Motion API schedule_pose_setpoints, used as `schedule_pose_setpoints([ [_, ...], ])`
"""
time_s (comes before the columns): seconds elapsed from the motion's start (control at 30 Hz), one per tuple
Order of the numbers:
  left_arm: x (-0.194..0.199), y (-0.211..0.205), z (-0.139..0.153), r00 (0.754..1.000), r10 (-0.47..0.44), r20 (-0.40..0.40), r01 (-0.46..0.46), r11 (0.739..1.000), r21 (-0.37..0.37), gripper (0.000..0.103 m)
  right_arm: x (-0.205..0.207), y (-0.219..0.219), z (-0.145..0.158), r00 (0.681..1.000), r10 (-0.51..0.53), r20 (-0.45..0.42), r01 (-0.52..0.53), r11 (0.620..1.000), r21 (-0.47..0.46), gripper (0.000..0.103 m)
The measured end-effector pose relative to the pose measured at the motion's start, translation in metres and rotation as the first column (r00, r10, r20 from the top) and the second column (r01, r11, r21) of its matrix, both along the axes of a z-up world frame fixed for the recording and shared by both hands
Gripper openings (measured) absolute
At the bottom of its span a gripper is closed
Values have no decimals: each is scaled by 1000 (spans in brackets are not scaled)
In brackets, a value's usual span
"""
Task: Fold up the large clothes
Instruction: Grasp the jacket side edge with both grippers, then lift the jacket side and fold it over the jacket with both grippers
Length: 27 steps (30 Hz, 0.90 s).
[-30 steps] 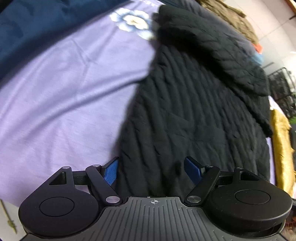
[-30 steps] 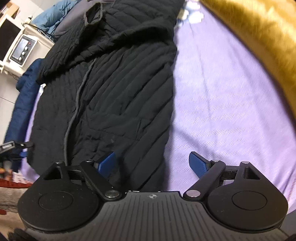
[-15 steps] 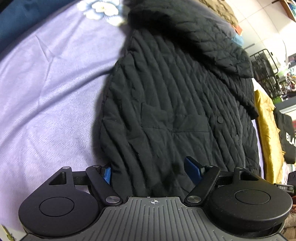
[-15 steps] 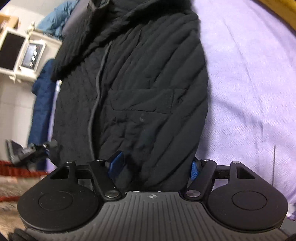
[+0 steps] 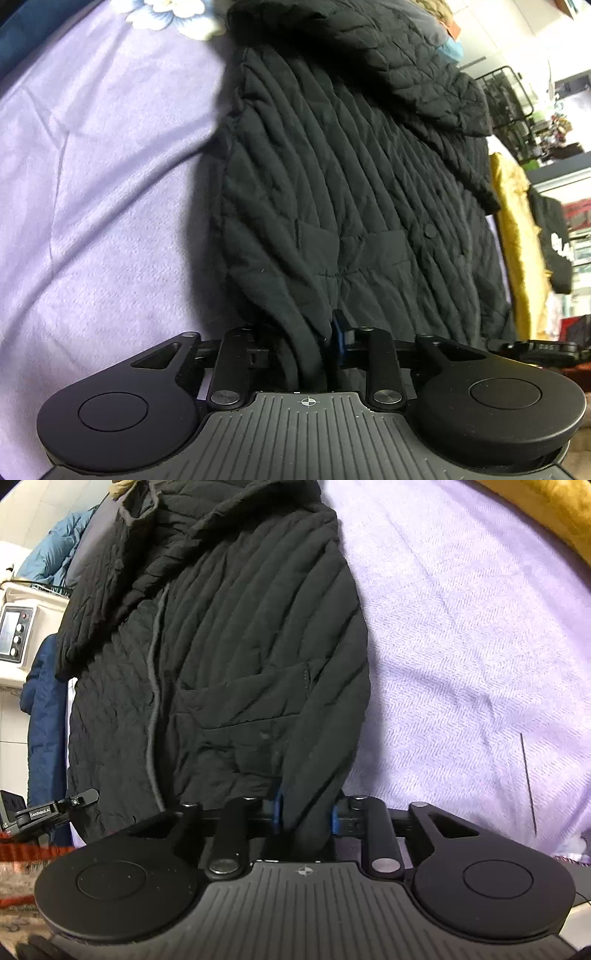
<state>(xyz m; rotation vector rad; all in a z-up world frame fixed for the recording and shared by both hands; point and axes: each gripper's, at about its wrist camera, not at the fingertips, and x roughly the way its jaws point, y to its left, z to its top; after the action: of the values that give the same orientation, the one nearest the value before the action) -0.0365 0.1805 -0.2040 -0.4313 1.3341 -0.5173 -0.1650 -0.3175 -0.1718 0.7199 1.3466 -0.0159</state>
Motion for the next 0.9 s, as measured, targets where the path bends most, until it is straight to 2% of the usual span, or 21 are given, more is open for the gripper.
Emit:
schedule_pose_setpoints([
  [0.13, 1, 6, 2, 999, 24, -31, -26, 998, -60, 67, -2, -3, 10, 999, -36, -8, 36, 999, 14, 21],
  [0.23, 4, 2, 9, 1000, 7, -23, -8, 998, -59, 66, 0, -6, 14, 998, -59, -18, 60, 997, 39, 19],
  [0.43, 14, -11, 36, 1000, -2, 27, 4, 999, -53, 62, 16, -8, 25, 1000, 8, -10, -7, 998, 57, 16],
  [0.6, 38, -18, 76, 994, 37, 103, -30, 997, -75, 62, 49, -14, 55, 995, 31, 91, -45, 987, 154, 15],
  [0.77, 92, -29, 107, 979, 101, 175, -91, 994, -63, 61, 104, -27, 87, 973, 41, 226, -88, 975, 204, 15],
  [0.9, 134, -35, 129, 961, 164, 222, -151, 986, -73, 59, 156, -50, 92, 963, -4, 271, -63, 969, 239, 15],
])
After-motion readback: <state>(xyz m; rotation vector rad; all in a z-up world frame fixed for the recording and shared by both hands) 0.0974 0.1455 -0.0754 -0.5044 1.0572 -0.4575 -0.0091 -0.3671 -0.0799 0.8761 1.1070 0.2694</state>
